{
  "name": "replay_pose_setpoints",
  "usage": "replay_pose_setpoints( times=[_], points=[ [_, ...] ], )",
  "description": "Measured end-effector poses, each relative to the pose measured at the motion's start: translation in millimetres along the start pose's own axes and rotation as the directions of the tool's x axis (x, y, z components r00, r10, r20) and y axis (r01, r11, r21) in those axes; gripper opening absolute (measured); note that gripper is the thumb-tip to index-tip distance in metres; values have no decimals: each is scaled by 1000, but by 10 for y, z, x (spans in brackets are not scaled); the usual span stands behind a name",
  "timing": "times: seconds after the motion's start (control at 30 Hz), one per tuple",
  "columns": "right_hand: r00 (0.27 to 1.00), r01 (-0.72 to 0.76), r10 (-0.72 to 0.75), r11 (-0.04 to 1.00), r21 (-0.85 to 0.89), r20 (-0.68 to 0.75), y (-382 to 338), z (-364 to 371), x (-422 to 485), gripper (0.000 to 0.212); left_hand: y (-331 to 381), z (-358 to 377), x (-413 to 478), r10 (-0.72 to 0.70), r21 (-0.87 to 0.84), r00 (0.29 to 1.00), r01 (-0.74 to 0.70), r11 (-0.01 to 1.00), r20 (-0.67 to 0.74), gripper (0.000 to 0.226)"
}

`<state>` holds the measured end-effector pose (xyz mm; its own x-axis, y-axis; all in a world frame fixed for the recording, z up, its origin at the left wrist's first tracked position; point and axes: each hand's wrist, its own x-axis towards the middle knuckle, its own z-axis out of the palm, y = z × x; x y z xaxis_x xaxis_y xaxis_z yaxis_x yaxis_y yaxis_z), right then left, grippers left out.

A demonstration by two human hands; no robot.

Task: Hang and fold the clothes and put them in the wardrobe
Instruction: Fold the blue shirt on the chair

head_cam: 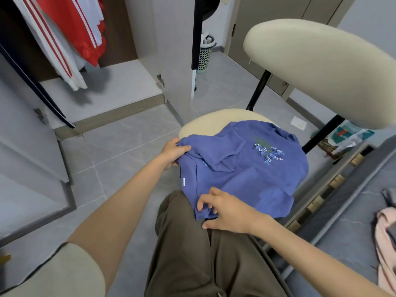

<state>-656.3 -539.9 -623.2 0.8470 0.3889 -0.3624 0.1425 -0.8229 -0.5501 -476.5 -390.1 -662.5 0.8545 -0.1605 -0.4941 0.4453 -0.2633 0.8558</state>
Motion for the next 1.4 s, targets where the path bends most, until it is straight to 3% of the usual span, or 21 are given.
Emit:
replay_pose_setpoints(
  times=[0.17, 0.27, 0.47, 0.57, 0.73, 0.83, 0.93, 1.03, 1.13, 1.3, 1.4],
  points=[
    [993, 6, 7, 994, 106, -120, 37, 55, -29, 6, 74, -22, 9, 48, -1, 998, -48, 999, -37, 8],
    [978, 30, 11, 981, 193, -207, 53, -71, -84, 7, 104, -66, 53, 81, 16, 990, -80, 997, -112, 18],
    [888, 26, 122, 949, 315, -442, 55, -534, -40, 8, 170, -208, 132, 63, -50, 978, -74, 996, -199, 12],
    [880, 74, 191, 850, 522, -435, -48, -721, 34, 6, 238, -310, 177, 60, -83, 959, -86, 993, -276, 11],
    [945, 130, 131, 693, 710, -300, -269, -755, 121, 6, 324, -526, 264, 60, -46, 927, -83, 995, -370, 14],
    [933, 121, 185, 649, 751, -309, -226, -762, 95, 12, 431, -439, 269, 33, -127, 962, -70, 989, -270, 6],
    [878, 116, 310, 601, 791, -364, -7, -801, -10, 13, 601, -162, 263, 15, -220, 986, -52, 974, -166, 18],
    [789, 131, 444, 554, 822, -425, 317, -846, -175, 21, 789, 230, 290, 27, -275, 997, -48, 960, -78, 19],
    [677, 143, 591, 479, 866, -439, 668, -787, -355, 32, 971, 701, 297, 49, -217, 999, -43, 975, 21, 22],
    [534, 66, 793, 308, 949, -294, 1158, -457, -589, 30, 1034, 1360, 311, 39, -122, 943, 2, 993, 331, 7],
    [529, -53, 837, 199, 979, -142, 1372, -281, -692, 28, 876, 1535, 329, 8, 33, 903, -24, 999, 430, 36]
  ],
)
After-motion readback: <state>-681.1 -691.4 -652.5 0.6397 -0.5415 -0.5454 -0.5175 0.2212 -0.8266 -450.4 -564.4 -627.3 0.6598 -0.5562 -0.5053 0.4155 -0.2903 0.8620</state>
